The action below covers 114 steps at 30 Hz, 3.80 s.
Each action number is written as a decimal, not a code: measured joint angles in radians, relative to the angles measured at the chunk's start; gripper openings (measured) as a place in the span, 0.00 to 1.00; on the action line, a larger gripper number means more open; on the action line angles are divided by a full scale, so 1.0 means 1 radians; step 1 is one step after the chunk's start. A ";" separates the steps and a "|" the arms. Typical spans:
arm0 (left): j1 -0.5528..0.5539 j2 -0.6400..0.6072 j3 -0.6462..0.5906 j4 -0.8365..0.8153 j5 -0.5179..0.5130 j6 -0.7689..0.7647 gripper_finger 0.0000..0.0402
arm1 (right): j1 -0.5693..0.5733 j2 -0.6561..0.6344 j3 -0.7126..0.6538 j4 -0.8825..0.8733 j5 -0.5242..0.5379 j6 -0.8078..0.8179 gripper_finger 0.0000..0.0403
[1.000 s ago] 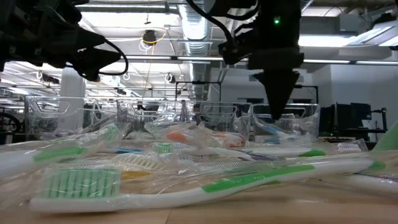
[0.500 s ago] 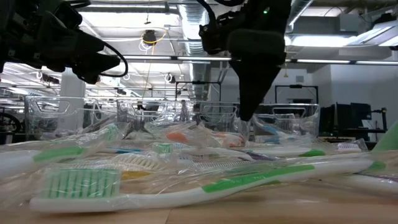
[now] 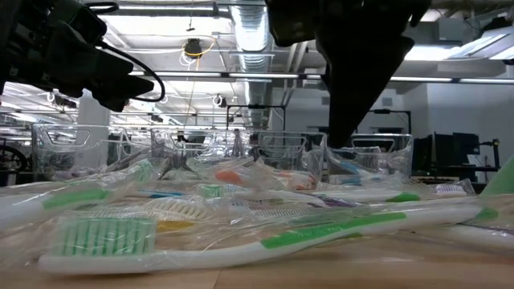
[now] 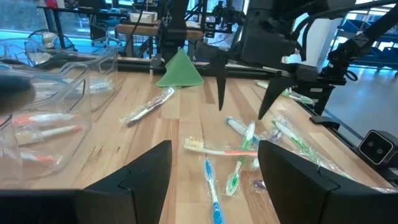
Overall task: Pick & Place Toothbrushes
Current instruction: Put the green toothbrush into the middle left transparent bin
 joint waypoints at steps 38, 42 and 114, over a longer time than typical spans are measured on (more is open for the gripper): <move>0.000 0.000 0.000 0.002 0.000 -0.080 0.58 | -0.014 0.046 -0.150 0.138 -0.086 -0.109 0.64; 0.000 0.000 0.000 0.002 0.000 -0.080 0.58 | -0.014 0.046 -0.150 0.137 -0.086 -0.110 0.59; 0.000 0.000 0.000 -0.051 0.000 -0.080 0.58 | -0.083 0.126 -0.007 0.070 -0.114 -0.167 0.43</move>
